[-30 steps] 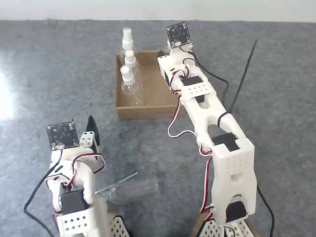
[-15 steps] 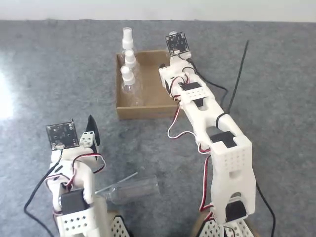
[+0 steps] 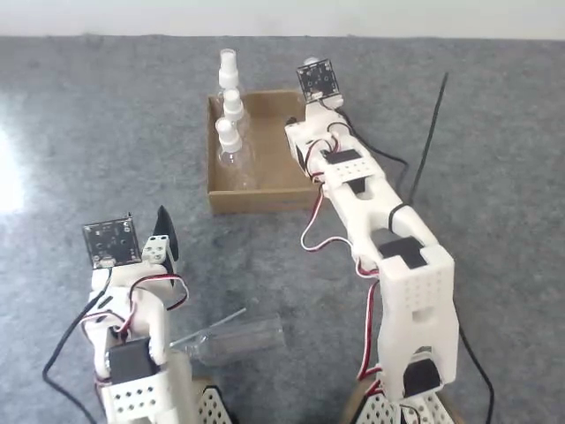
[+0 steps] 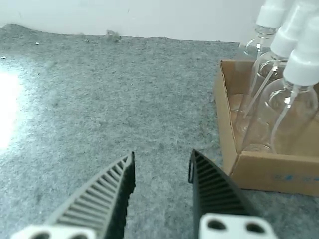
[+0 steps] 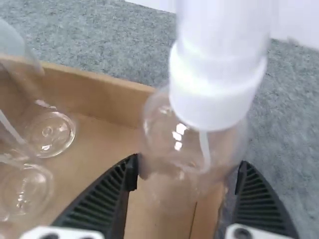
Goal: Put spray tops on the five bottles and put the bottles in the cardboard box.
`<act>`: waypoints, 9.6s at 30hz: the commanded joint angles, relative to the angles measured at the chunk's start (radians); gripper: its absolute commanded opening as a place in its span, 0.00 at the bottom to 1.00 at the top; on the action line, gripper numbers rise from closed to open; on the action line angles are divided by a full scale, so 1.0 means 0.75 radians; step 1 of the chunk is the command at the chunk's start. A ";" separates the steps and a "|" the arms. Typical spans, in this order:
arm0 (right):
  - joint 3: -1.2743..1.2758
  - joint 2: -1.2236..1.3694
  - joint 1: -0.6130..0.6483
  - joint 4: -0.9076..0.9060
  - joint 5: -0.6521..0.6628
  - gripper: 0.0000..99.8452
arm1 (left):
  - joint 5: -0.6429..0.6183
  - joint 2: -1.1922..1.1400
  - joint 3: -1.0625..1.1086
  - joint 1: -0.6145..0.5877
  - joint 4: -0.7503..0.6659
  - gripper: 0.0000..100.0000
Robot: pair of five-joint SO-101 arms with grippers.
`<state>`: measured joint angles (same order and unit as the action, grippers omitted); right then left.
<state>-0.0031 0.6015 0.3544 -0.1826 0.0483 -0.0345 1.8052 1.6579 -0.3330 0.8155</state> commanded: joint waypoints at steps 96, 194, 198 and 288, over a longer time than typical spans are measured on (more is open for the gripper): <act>0.980 -1.760 0.339 -0.455 0.225 0.10 | -0.004 0.020 -0.017 -0.010 0.000 0.17; 1.238 -1.443 1.104 -1.016 0.720 0.08 | -0.008 0.020 0.005 -0.264 -0.141 0.17; 1.234 -1.443 1.032 -1.018 0.722 0.08 | -0.008 0.020 0.005 -0.264 -0.141 0.17; 0.914 -1.427 0.545 -1.347 0.955 0.36 | -0.008 0.020 0.009 -0.258 -0.176 0.17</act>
<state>0.7396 -0.4680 0.7534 -1.2259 0.7449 -0.0361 1.8052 1.6701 -0.5263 0.7127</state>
